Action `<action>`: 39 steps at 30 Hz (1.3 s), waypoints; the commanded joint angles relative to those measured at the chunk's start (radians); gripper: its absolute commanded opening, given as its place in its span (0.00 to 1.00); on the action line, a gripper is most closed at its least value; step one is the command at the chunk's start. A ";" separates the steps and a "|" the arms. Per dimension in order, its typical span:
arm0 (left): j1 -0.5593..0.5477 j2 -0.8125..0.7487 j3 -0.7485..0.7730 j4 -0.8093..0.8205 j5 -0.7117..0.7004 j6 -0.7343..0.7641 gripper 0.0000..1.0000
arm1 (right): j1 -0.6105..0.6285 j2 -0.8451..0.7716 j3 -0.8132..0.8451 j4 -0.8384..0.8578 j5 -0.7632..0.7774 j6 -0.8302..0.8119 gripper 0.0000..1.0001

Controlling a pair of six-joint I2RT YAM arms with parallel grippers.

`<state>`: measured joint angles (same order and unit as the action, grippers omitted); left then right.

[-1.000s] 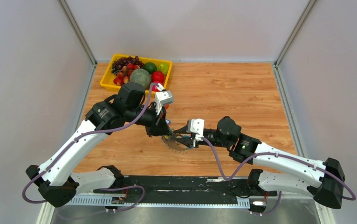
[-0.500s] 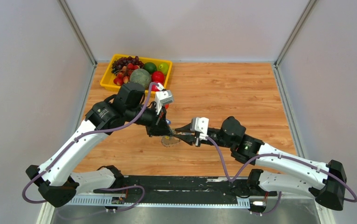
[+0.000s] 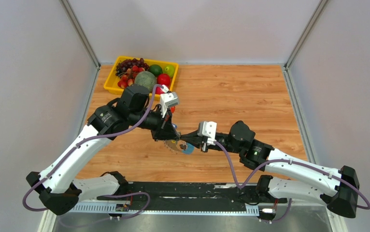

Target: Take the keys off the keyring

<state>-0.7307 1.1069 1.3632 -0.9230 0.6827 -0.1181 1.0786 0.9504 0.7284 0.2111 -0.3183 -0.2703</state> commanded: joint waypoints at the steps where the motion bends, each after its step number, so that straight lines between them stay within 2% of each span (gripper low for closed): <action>1: -0.006 -0.023 0.034 0.037 0.018 -0.037 0.00 | -0.002 -0.003 0.015 0.048 0.025 0.003 0.00; 6: -0.006 -0.022 0.063 0.015 -0.024 -0.045 0.00 | -0.001 -0.014 0.012 0.044 0.028 -0.001 0.00; 10: -0.005 -0.018 0.073 0.015 -0.024 -0.066 0.00 | -0.002 -0.013 0.013 0.040 0.024 -0.003 0.09; 12: -0.005 -0.019 0.071 0.022 -0.017 -0.073 0.00 | -0.002 -0.009 0.015 0.040 0.020 -0.002 0.22; 14: -0.005 -0.018 0.068 0.028 -0.007 -0.078 0.00 | 0.000 -0.001 0.020 0.040 0.010 -0.003 0.28; 24: -0.006 -0.019 0.042 0.072 0.065 -0.110 0.00 | -0.001 0.022 0.040 0.045 0.004 0.011 0.33; 32: -0.006 -0.016 0.031 0.087 0.066 -0.118 0.00 | -0.002 0.017 0.039 0.069 0.012 0.031 0.36; 39: -0.006 -0.015 0.030 0.088 0.052 -0.126 0.00 | -0.001 -0.010 0.020 0.088 0.039 0.034 0.32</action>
<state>-0.7319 1.1069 1.3865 -0.8856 0.7208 -0.2256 1.0786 0.9710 0.7284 0.2363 -0.2955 -0.2558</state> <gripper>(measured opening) 0.019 0.333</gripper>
